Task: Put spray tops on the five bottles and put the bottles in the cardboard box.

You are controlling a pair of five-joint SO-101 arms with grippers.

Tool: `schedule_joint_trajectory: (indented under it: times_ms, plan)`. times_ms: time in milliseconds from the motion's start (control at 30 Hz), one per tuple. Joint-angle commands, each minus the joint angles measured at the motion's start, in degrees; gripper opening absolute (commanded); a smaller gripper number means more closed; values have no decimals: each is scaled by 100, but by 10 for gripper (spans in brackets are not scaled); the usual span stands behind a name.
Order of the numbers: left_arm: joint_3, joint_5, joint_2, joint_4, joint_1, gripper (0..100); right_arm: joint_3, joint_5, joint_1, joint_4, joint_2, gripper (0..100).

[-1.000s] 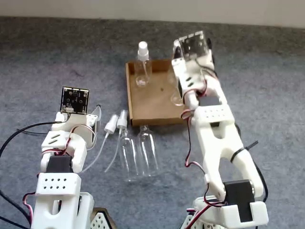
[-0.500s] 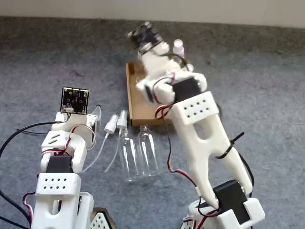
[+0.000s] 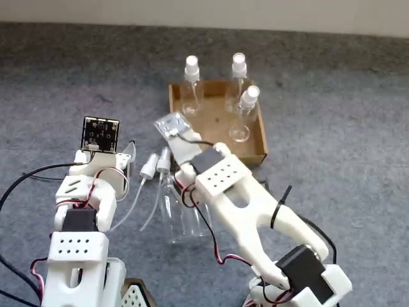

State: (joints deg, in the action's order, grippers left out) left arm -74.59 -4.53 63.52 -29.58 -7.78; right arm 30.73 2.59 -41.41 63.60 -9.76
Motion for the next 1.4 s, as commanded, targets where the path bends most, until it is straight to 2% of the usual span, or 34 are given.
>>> schedule_joint_trajectory:
  times_ms: [0,367,533,600,700,833,967,1167,1300,1367]
  plan:
    - [31,-35,57,123,4,188,620,176,198,-655,-259,264]
    - [31,-35,48,123,31,188,1965,141,277,-857,-259,256]
    - [31,-35,48,123,31,188,2220,62,277,-857,-268,110]
    - [31,-35,48,123,31,188,2237,-440,277,-857,-268,58]
    - [22,-35,48,123,31,188,2264,-1424,277,-840,-268,43]
    - [22,-35,48,123,31,188,2246,-1802,259,-119,-268,43]
    - [22,-35,48,123,31,188,2220,-2488,251,444,-268,41]
    - [22,-35,48,123,31,188,2211,-2787,268,523,-400,40]
    - [22,-35,48,123,31,188,2255,-2840,286,576,-1235,40]
    - [22,-35,48,123,31,188,2273,-2866,356,963,-1807,40]
